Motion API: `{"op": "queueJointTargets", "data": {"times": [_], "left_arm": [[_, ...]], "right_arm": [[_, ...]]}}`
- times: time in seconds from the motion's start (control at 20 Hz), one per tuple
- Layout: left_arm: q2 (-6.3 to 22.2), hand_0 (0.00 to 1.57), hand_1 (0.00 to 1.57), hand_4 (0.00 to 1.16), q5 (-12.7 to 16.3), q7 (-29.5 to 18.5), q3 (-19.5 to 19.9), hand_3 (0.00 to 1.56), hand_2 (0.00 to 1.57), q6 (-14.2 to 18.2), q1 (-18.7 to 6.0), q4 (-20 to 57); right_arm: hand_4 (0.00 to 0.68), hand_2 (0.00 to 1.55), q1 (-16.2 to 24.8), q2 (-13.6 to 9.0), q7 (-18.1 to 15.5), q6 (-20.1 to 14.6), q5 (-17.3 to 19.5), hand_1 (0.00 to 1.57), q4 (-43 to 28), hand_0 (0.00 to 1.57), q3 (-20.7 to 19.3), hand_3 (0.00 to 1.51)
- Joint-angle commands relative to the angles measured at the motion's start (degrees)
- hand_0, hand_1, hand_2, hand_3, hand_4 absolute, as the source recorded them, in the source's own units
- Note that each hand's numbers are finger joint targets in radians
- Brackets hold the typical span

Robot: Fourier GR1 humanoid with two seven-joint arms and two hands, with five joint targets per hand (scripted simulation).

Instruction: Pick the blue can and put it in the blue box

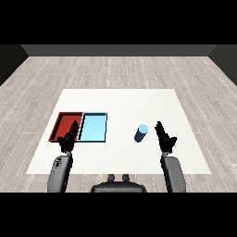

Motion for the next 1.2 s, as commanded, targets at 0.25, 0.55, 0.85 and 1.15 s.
{"op": "queueJointTargets", "data": {"times": [0.25, 0.55, 0.85, 1.15], "left_arm": [[-4.4, 0.00, 0.00, 0.00, -1.3, 0.1, -3.0, 0.00, 0.00, 0.5, 7.3, -4.2], [-5.3, 0.00, 0.00, 0.00, 1.3, -14.3, 0.0, 0.00, 0.00, -0.2, 3.8, -7.2], [-5.4, 0.00, 0.00, 0.00, 1.4, -21.3, 0.7, 0.00, 0.00, -1.7, 5.8, -3.3], [-5.8, 0.00, 0.00, 0.00, -0.9, -18.8, 0.0, 0.00, 0.00, 0.1, 0.9, -1.8]], "right_arm": [[0.000, 0.00, -0.4, 0.3, -1.0, -0.3, 3.1, 0.00, 7.5, 0.00, 0.2, 0.00], [0.000, 0.00, -0.1, 2.6, -16.0, 7.2, -2.6, 0.00, 1.5, 0.00, 2.7, 0.00], [0.000, 0.00, -2.2, 4.6, -20.7, 5.4, 0.2, 0.00, 7.0, 0.00, 5.3, 0.00], [0.000, 0.00, 0.4, 3.0, -19.1, 8.1, -2.3, 0.00, 3.7, 0.00, 2.1, 0.00]]}}
